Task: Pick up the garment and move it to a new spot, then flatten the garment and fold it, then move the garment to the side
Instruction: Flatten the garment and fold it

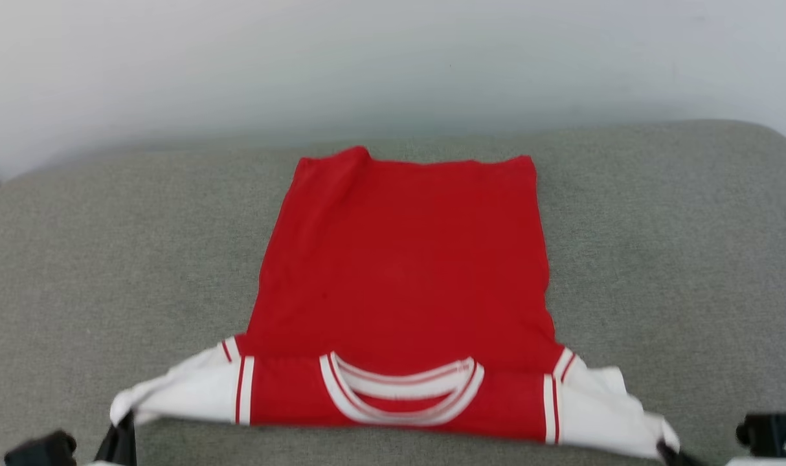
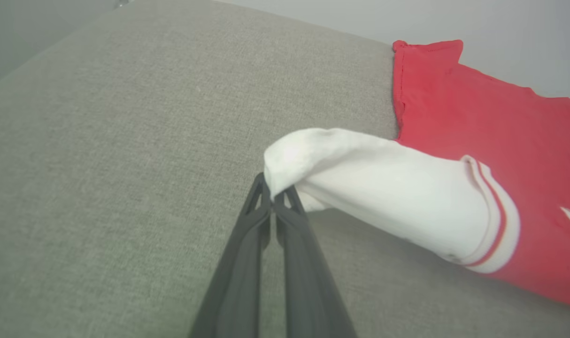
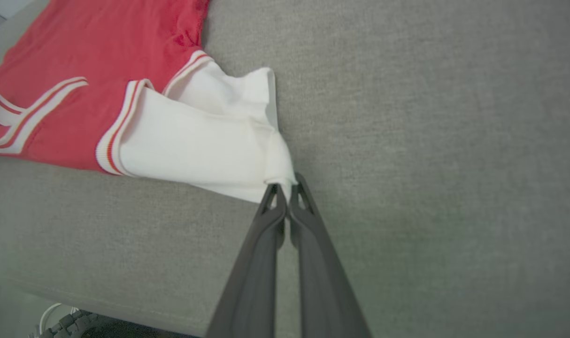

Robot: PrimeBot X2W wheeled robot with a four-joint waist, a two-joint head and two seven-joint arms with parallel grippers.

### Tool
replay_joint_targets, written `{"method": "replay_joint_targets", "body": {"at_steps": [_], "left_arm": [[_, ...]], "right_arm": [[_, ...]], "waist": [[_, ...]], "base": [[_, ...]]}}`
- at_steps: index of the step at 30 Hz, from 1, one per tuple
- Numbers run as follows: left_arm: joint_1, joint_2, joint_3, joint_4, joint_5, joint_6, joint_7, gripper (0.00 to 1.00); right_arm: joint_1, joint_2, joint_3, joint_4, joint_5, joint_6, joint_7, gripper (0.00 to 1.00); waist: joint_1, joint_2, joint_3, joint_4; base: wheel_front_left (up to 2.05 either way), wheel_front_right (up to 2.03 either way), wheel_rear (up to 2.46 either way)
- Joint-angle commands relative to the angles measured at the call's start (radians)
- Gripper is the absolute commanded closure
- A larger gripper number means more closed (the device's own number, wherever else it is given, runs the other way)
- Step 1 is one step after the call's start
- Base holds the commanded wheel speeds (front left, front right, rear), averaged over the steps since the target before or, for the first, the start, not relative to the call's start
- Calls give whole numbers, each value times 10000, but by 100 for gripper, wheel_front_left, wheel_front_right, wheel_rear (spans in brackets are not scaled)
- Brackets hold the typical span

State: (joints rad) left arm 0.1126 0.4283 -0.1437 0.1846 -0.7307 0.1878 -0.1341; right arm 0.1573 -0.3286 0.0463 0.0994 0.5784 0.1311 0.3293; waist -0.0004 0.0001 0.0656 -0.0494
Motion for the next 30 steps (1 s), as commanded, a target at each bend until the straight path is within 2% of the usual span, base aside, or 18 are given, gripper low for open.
{"method": "replay_joint_targets", "body": {"at_steps": [1,5,7,8,9,10,11,16,20,23,26,30], "left_arm": [[239,-12,47,-55,-20,129,13,100],[1002,-70,-11,-68,91,639,174,100],[1159,-144,-73,-152,95,728,193,100],[1256,-130,-87,-172,149,788,183,100],[1305,-132,-115,-235,171,810,166,100],[1295,-163,-147,-310,187,862,168,100],[1270,-167,-191,-392,235,885,184,100],[928,-176,-343,-933,424,1038,227,100],[667,-218,-479,-1474,612,1185,219,100],[333,-284,-646,-1824,800,1234,214,100],[-61,-388,-876,-2063,1008,1248,185,100],[-677,-535,-1197,-2396,1261,1158,82,100]], "right_arm": [[349,70,-117,-98,-293,-8,144,100],[1376,614,-298,-284,-1122,-7,702,100],[1679,819,-377,-356,-1406,-8,918,100],[1798,919,-400,-382,-1553,-8,1035,92],[1880,997,-482,-408,-1634,-8,1138,72],[1920,1086,-555,-461,-1633,-8,1218,31],[1865,1128,-647,-538,-1631,-7,1272,0],[788,1193,-1338,-1112,-1437,-5,1119,0],[-1010,1161,-2073,-1120,-1248,-5,898,0],[-2796,918,-2407,-411,-1040,-5,1009,0],[-4663,622,-2545,797,-941,-5,1409,0],[-6917,177,-2617,2431,-1030,-5,2443,0]], "waist": [[4,-1,-156,43],[4,-1,-223,109],[4,-1,-180,174],[4,-1,-164,200],[4,-1,-130,244],[4,-1,-94,308],[4,-1,-45,367],[4,-1,381,632],[4,-1,984,856],[4,-1,1564,1103],[4,-1,2085,1445],[4,-1,2891,2062]], "base": [[0,0,0],[0,0,0],[0,0,0],[0,0,0],[0,0,0],[0,0,0],[0,0,0],[0,0,0],[0,0,0],[0,0,0],[0,0,0],[0,0,0]]}}
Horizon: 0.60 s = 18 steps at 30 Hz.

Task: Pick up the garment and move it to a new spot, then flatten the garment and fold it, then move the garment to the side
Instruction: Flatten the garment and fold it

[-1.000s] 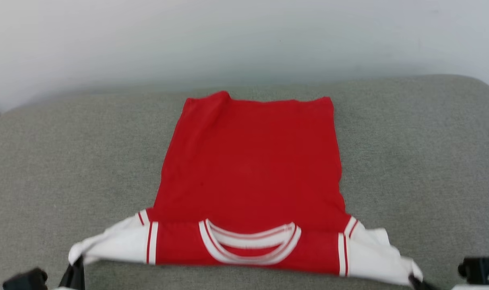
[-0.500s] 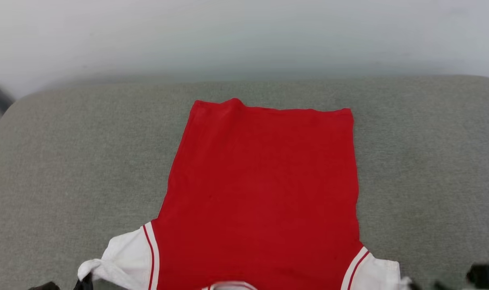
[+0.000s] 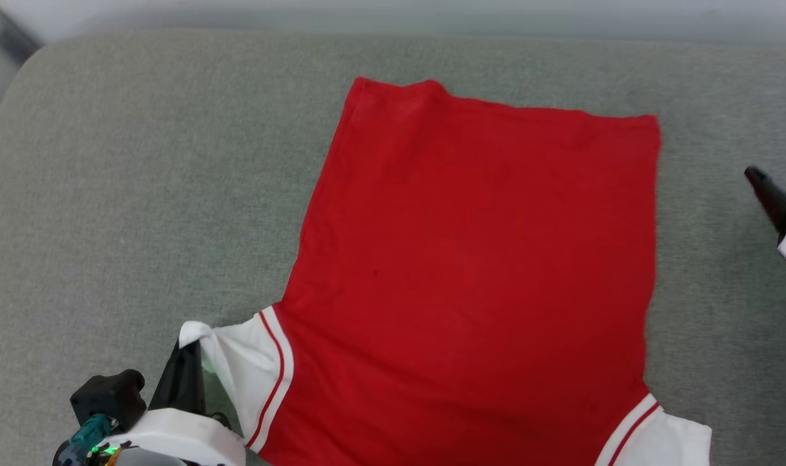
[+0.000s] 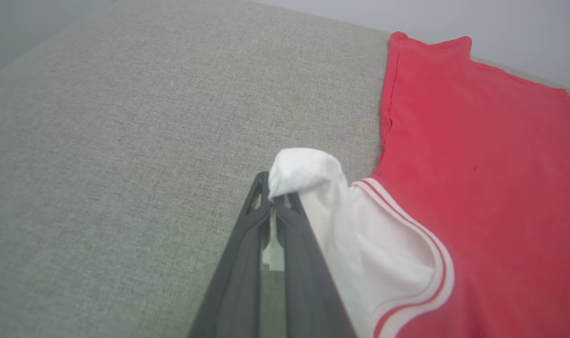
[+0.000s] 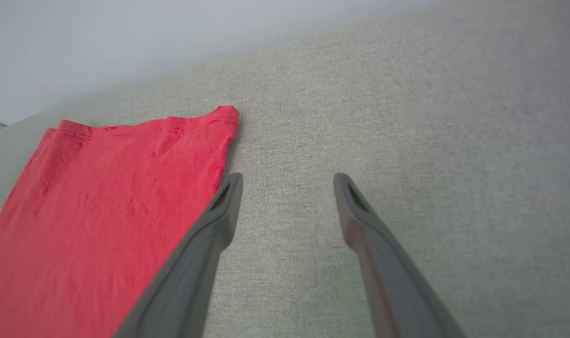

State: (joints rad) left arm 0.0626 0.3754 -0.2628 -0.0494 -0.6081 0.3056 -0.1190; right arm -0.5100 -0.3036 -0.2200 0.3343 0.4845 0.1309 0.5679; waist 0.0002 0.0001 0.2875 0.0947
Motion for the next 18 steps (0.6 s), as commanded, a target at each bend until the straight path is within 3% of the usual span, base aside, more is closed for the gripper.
{"method": "replay_joint_targets", "body": {"at_steps": [1,9,17,18], "left_arm": [[-335,-54,-92,-126,110,-52,-106,100],[-1203,-488,-645,-278,481,-242,-489,100],[-1572,-738,-972,-191,552,-394,-636,100],[-1579,-773,-962,-141,497,-405,-661,100]], "right_arm": [[-772,-206,37,386,-114,-3,387,0],[-3842,-506,156,2117,-907,-3,3076,0],[-4270,-164,-236,3130,-1873,-5,4966,0],[-4203,-101,-362,3219,-1997,-6,5145,60]], "waist": [[-2,-1,909,783],[-2,-1,2063,1595],[-2,-1,2336,1871],[-2,-1,2341,1886]], "base": [[0,0,0],[0,0,0],[0,0,0],[0,0,0]]}}
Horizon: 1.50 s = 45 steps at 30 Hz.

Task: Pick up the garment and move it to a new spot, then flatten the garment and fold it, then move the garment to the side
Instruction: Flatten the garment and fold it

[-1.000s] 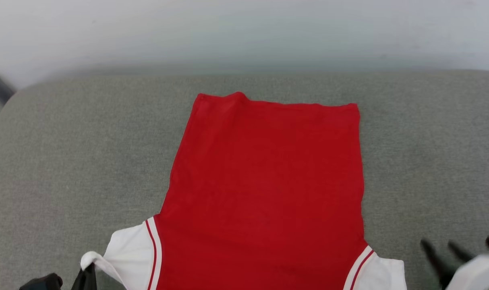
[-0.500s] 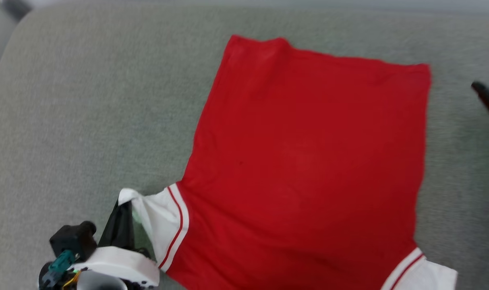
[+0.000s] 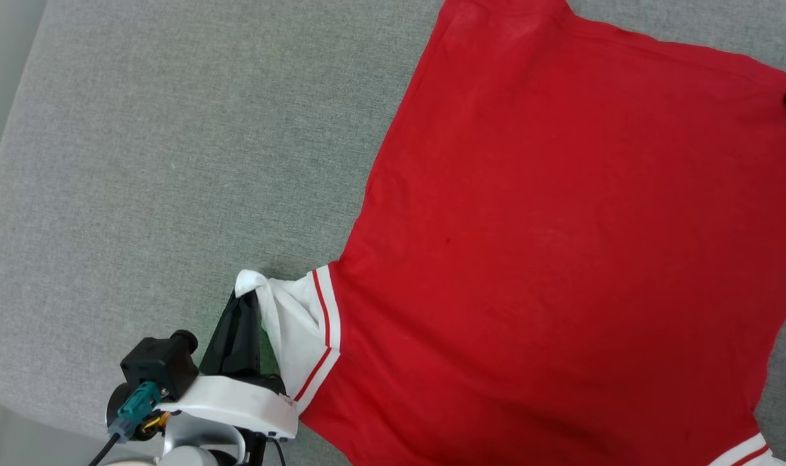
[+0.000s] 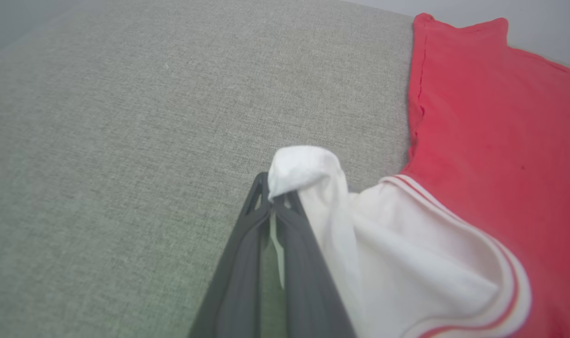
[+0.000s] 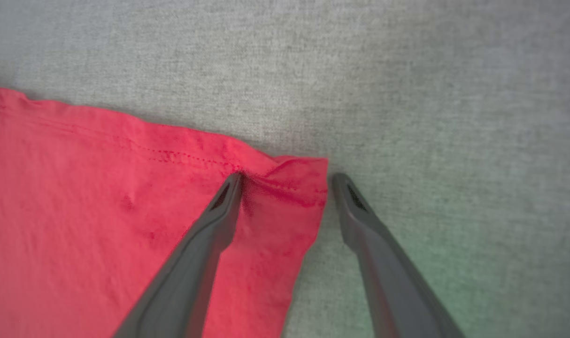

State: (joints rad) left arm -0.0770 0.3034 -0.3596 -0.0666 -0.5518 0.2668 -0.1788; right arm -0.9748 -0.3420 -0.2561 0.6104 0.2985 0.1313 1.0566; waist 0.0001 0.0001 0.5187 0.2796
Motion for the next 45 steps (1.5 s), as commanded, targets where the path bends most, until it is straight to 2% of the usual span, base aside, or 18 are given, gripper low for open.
{"method": "replay_joint_targets", "body": {"at_steps": [1,2,5,11,19,26,30,35,40,41,42,43,45], "left_arm": [[-189,-76,17,118,-84,-58,-105,100],[-196,-77,16,213,-100,-90,-126,100],[-323,-98,40,436,-157,-186,-207,100],[-289,-10,122,714,-266,-267,-263,100],[231,364,351,736,-520,-309,-102,100],[839,863,575,442,-619,-94,259,100],[1110,1032,668,370,-741,-1,445,100],[1554,1196,865,321,-869,216,598,100],[1803,1312,955,246,-974,351,775,100],[1820,1333,968,223,-987,356,809,100],[1837,1351,978,199,-993,384,845,100],[1841,1373,974,189,-996,402,860,100],[1843,1415,967,158,-1006,414,928,100]], "right_arm": [[496,339,-94,514,-241,-10,417,93],[525,400,-194,512,-327,-10,525,100],[442,531,-298,223,-472,-7,436,100],[157,156,132,-583,-433,-7,-233,100],[913,-868,1757,-1801,351,-9,-632,100],[3218,-1945,2571,-3337,1305,-7,-63,100],[5374,-2192,2299,-4143,1711,-9,198,100],[8138,-1786,1742,-4715,1962,-7,195,100],[10223,-886,1210,-4839,2263,-9,-64,100],[10469,-727,1141,-4844,2327,-9,-147,80],[10649,-569,1076,-4893,2418,-9,-314,47],[10749,-477,1043,-4986,2483,-9,-529,1],[10762,-353,949,-5225,2621,-7,-1260,0]], "waist": [[-1,-1,27,50],[-1,-1,18,59],[-1,-1,-42,63],[-1,-1,-430,-42],[-1,-1,-1988,-951],[-1,-1,-3096,-2533],[-1,-1,-3461,-3396],[-1,-1,-3759,-4215],[-1,-1,-3889,-4546],[-1,-1,-3897,-4566],[-1,-1,-3898,-4583],[-1,-1,-3901,-4591],[-1,-1,-3919,-4597]], "base": [[0,0,0],[0,0,0],[0,0,0],[0,0,0],[0,0,0],[0,0,0],[0,0,0],[0,0,0],[0,0,0],[0,0,0],[0,0,0],[0,0,0],[0,0,0]]}}
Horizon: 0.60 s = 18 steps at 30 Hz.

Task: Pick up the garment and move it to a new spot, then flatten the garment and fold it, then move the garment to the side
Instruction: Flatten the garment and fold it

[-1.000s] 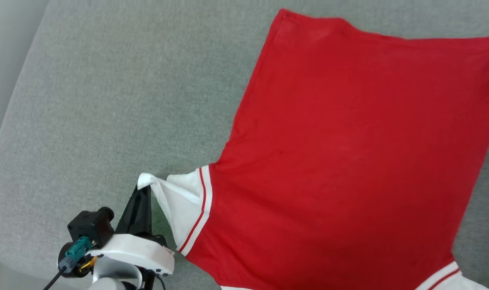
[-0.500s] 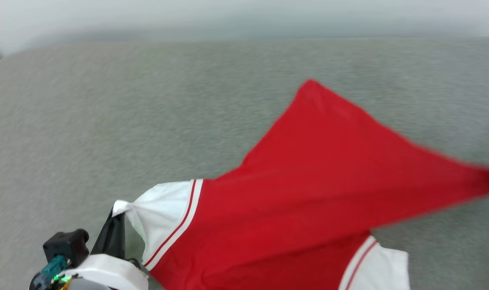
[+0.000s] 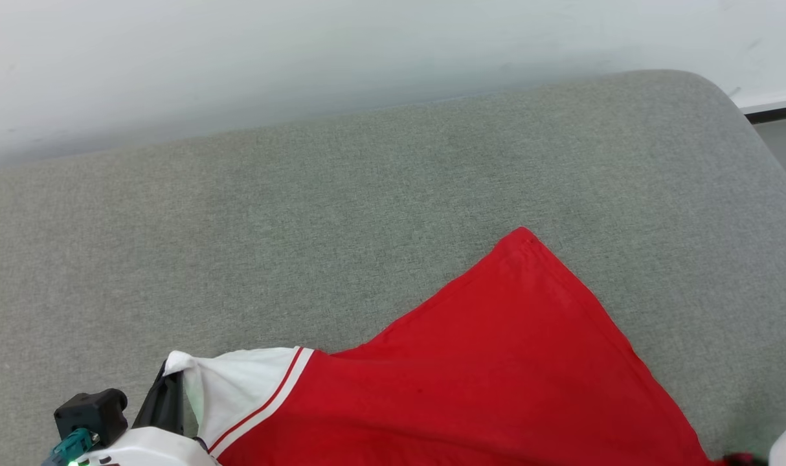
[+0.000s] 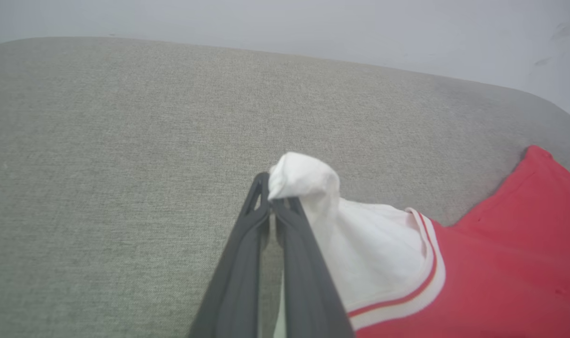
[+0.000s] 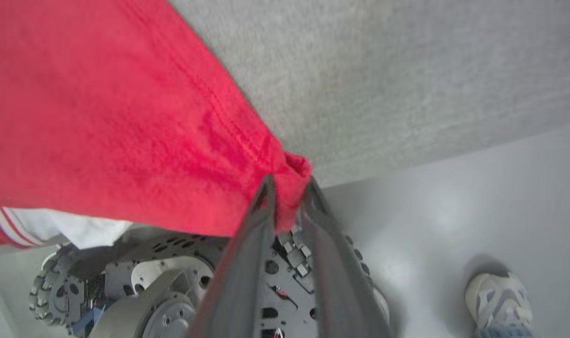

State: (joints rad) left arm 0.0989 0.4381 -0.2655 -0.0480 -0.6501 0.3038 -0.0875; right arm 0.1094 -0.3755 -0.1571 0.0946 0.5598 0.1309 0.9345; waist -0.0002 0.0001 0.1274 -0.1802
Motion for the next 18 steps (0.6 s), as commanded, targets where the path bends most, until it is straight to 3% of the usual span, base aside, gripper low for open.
{"method": "replay_joint_targets", "body": {"at_steps": [1,6,11,15,18], "left_arm": [[72,90,12,-51,-18,52,35,100],[-81,90,-61,-222,7,32,135,100],[-340,-5,-211,-474,139,45,84,100],[-808,-121,-394,-675,292,-8,85,100],[-1259,-236,-650,-704,424,-125,112,100]], "right_arm": [[-166,5,-132,-145,-15,-3,-499,0],[-1092,122,-494,-132,-520,-3,-3349,0],[-2619,83,-214,422,-501,-3,-5063,0],[-3992,-146,492,1014,-312,-3,-4910,0],[-4911,-353,1093,1427,-201,-3,-3880,0]], "waist": [[2,-1,-9,9],[2,-1,52,111],[2,-1,397,358],[2,-1,868,713],[2,-1,1262,1106]], "base": [[0,0,0],[0,0,0],[0,0,0],[0,0,0],[0,0,0]]}}
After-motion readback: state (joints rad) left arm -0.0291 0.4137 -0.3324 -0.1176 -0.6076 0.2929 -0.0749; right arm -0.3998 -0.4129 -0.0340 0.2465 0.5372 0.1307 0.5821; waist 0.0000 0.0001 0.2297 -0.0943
